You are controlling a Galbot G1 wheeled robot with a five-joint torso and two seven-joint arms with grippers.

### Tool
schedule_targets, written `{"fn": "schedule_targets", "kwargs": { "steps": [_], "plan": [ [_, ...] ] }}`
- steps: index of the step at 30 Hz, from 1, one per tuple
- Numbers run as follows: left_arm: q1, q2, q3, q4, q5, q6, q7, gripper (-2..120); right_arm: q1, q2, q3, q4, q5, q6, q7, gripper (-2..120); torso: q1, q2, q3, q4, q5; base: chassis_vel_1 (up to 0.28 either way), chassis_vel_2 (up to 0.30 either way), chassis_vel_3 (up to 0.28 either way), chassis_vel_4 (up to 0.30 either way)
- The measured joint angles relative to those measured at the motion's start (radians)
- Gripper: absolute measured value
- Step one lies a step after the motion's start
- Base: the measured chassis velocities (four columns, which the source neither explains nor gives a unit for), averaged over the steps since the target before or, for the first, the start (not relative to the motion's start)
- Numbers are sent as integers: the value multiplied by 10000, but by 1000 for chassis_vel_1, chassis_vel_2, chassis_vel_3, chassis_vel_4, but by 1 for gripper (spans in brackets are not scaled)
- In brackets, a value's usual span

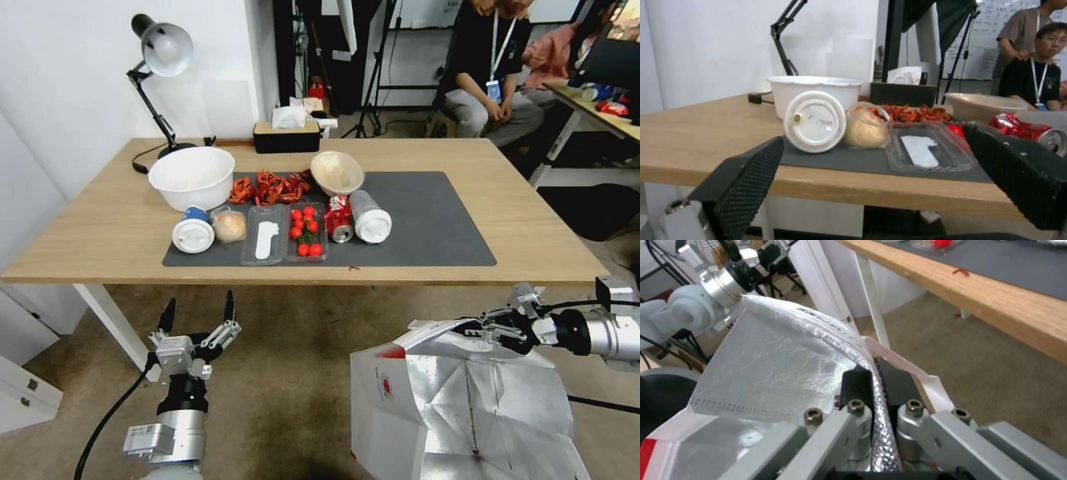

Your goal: Pick up the food delivery bag from the floor and place it on the table.

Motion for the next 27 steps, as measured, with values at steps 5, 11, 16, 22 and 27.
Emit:
{"fn": "schedule_targets", "kwargs": {
  "steps": [5, 11, 16, 22, 27],
  "plan": [
    [5, -1, 1, -3, 4, -2, 0, 100, 2, 0, -1, 3, -1, 0, 0, 0, 121, 275, 151, 0, 0, 0, 0, 0, 0],
    [6, 0, 0, -15, 9, -4, 0, 100, 3, 4, -4, 2, -6, 0, -2, 0, 239, 551, 309, 0, 0, 0, 0, 0, 0],
    [11, 3, 0, -16, 11, -10, -1, 100, -5, 17, -8, 4, -13, 0, -11, 0, 348, 788, 442, 0, 0, 0, 0, 0, 0],
    [21, -10, 61, -1, -47, -73, -302, 100, -12, 20, -15, 15, -26, -1, -12, 0, 498, 1129, 631, 0, 0, 0, 0, 0, 0],
    [65, 7, 69, -6, -111, -69, -297, 100, -11, 17, -18, 12, -25, -1, -11, 0, 527, 1196, 670, 0, 0, 0, 0, 0, 0]
  ]
}}
